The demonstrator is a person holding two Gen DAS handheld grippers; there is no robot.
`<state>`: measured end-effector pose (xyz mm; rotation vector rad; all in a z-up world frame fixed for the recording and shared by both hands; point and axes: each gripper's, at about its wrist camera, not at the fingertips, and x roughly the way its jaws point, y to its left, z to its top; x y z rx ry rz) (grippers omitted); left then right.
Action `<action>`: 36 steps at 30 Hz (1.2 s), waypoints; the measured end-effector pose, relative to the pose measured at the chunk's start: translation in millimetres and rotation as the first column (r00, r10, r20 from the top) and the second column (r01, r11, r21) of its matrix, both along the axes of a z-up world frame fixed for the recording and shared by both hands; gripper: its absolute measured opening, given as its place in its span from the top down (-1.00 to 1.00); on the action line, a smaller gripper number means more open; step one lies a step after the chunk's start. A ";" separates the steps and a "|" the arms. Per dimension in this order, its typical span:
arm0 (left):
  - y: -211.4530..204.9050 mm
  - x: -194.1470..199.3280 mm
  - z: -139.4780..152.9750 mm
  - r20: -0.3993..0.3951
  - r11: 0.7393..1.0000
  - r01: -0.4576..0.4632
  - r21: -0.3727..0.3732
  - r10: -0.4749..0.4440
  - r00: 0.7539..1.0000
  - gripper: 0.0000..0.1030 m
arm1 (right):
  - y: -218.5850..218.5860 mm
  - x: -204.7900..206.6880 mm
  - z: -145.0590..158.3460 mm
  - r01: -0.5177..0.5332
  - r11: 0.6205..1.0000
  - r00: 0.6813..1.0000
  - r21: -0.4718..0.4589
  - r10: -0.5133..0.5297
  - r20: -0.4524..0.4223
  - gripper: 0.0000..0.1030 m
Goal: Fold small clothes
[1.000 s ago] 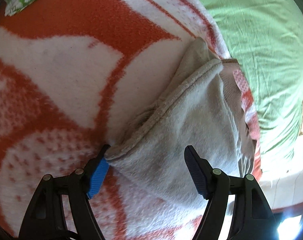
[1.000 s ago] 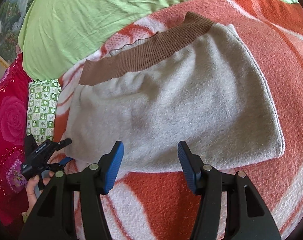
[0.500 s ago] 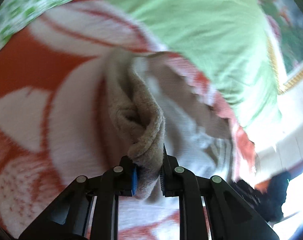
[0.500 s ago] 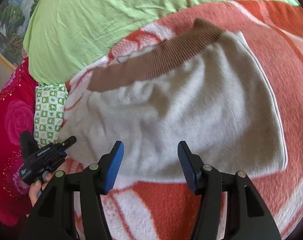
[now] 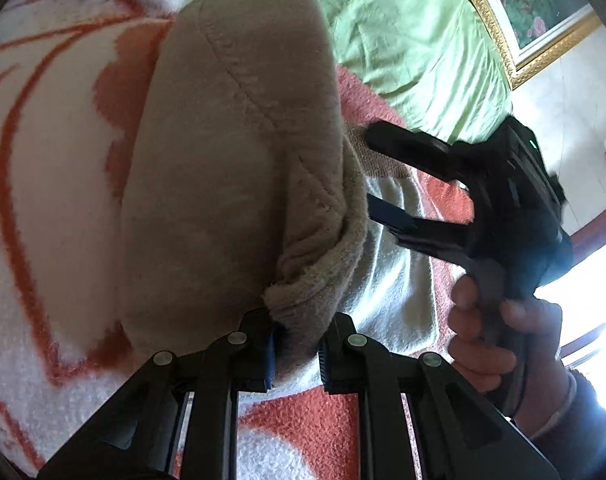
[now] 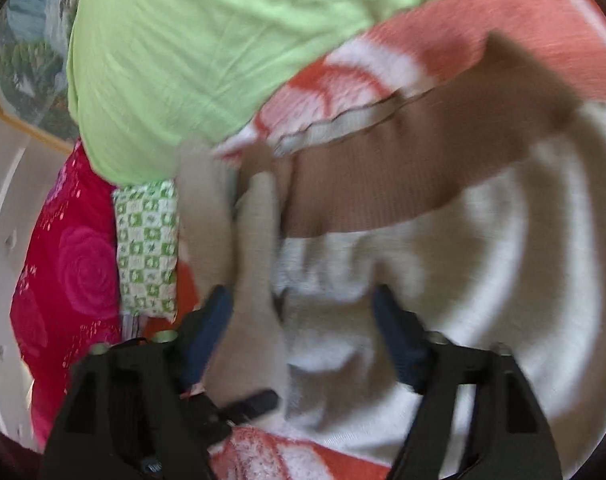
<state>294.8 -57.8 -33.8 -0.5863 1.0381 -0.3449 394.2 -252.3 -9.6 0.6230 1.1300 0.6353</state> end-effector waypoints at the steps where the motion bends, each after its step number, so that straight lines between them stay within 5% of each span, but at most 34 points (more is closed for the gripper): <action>1: 0.8 0.8 -0.9 0.000 1.000 0.005 0.004 -0.005 1.000 0.72 | 6.9 4.3 -3.9 -0.015 1.000 1.000 0.002 0.015 -0.004 -0.59; 13: -4.1 13.8 0.5 -0.011 0.998 0.016 0.054 -0.015 1.000 0.71 | 69.7 46.3 2.5 -0.100 0.988 0.995 0.118 0.096 0.043 -0.59; 18: 10.0 -4.7 -1.2 -0.010 0.999 0.014 0.042 -0.014 1.000 0.71 | 69.5 33.5 6.8 -0.135 0.973 0.991 0.187 0.133 0.027 -0.87; 24: 8.0 -3.5 -4.1 -0.015 0.998 0.024 0.057 -0.024 1.000 0.71 | 82.8 46.4 1.3 -0.138 0.989 0.990 0.045 0.137 0.035 -0.85; 26: 6.6 -2.6 -2.7 -0.011 0.997 0.026 0.069 -0.025 1.000 0.71 | 88.0 53.0 -2.3 -0.140 0.990 0.990 0.010 0.139 0.036 -0.43; 28: 6.2 -1.9 -0.8 -0.003 0.996 0.029 0.084 -0.029 1.000 0.71 | 90.6 62.3 -11.7 -0.135 0.991 0.991 0.003 0.135 -0.002 0.35; 29: 5.0 -2.1 1.1 0.001 0.995 0.033 0.089 -0.033 0.999 0.71 | 89.8 65.9 -15.3 -0.114 0.993 0.993 0.020 0.114 -0.013 0.54; 36: -17.1 -0.1 27.3 0.057 0.995 0.095 0.041 -0.097 0.994 0.71 | 35.2 50.2 25.0 -0.049 0.997 0.996 0.065 0.044 0.078 0.65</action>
